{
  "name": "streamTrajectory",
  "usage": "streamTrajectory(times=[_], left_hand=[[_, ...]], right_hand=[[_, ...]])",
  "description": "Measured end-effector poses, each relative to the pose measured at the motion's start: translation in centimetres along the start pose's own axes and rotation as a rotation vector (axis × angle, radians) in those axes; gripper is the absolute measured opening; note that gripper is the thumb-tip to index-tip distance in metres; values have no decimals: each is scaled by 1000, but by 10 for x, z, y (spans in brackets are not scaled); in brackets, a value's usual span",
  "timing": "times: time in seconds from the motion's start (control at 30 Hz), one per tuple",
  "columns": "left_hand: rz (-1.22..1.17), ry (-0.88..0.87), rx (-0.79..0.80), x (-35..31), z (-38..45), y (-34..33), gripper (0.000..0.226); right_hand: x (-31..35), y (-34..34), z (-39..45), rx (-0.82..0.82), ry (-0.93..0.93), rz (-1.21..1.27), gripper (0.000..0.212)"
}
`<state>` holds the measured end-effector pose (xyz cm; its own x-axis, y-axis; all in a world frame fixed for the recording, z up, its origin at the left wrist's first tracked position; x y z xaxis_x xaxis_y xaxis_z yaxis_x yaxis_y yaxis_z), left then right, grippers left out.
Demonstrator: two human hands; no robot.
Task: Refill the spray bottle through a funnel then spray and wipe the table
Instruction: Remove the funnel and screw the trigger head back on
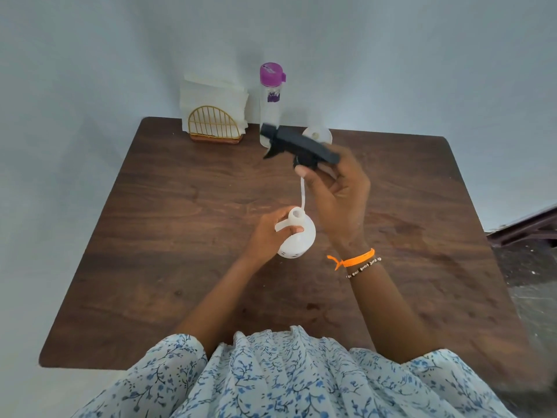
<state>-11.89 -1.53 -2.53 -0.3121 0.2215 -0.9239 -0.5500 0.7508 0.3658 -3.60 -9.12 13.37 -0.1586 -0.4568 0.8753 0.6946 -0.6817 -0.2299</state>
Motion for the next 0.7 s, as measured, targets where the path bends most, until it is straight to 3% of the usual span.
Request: streamTrajectory(times=[0.27,0.43,0.7], left_hand=[[-10,-13,-12,-1,-1,1,25],[2,-41,-23,-4,0,2,18],[12,-59,5,-1,1,-1,36]], right_hand=[[-80,34,-39,-66,-311,-55,28],[-96,35,-47,46,-350,-163,26],[-113,36,-47,204,-497,-160,23]])
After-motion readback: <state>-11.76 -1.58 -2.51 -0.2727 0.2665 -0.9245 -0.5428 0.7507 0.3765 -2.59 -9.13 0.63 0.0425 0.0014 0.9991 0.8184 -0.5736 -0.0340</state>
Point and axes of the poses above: each hand's wrist, its own z-axis towards the middle knuckle, its own y-axis out of the back of the hand, x = y × z, the point moved 9 cm from there along z, towards the middle knuckle, and after that the axes turned 12 degrees about z, right-handed, at the moved point
